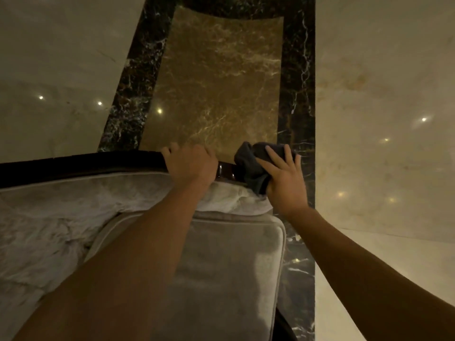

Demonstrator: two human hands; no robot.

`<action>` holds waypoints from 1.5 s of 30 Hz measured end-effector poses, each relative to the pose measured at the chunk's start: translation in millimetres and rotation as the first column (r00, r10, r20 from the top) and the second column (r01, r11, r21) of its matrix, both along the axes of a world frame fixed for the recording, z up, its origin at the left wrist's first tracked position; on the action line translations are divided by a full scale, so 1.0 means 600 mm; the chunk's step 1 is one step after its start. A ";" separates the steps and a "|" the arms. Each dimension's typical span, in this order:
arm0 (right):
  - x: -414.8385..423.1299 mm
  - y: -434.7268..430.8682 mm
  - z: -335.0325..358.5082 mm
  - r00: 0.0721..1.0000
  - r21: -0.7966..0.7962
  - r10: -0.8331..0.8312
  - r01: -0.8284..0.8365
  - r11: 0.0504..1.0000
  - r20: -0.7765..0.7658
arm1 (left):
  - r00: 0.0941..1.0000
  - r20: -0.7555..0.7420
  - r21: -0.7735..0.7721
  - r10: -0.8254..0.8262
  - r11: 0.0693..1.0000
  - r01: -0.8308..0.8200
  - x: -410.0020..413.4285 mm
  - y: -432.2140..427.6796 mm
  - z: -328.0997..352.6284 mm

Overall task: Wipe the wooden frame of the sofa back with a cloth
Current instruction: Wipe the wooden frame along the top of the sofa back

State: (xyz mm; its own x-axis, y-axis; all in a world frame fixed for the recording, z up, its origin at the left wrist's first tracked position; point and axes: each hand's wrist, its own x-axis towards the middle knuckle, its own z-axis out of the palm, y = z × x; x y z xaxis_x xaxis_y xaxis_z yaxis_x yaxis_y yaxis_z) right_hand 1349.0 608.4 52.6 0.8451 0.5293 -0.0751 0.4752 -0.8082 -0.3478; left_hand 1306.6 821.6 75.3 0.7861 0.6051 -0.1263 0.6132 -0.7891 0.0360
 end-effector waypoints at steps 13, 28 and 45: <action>0.015 0.022 -0.024 0.932 0.132 -0.330 0.349 0.928 -0.147 | 0.994 0.014 0.047 0.111 0.993 -0.112 0.010 -0.014 -0.010; -0.072 -0.001 -0.049 0.983 0.062 -0.182 0.183 0.981 -0.018 | 0.996 0.037 0.079 0.082 0.993 -0.085 0.007 -0.019 -0.009; 0.020 -0.045 -0.022 0.961 0.385 -0.058 0.164 0.908 -0.272 | 0.997 0.028 0.078 0.070 0.994 -0.072 0.006 -0.015 -0.015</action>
State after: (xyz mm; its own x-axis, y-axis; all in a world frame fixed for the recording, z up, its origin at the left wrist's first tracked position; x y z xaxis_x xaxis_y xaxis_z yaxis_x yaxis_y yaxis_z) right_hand 1360.8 581.4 39.4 0.8817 0.4628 -0.0919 0.2462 -0.6174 -0.7471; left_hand 1310.3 812.3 66.6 0.7428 0.6671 -0.0564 0.6678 -0.7443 -0.0083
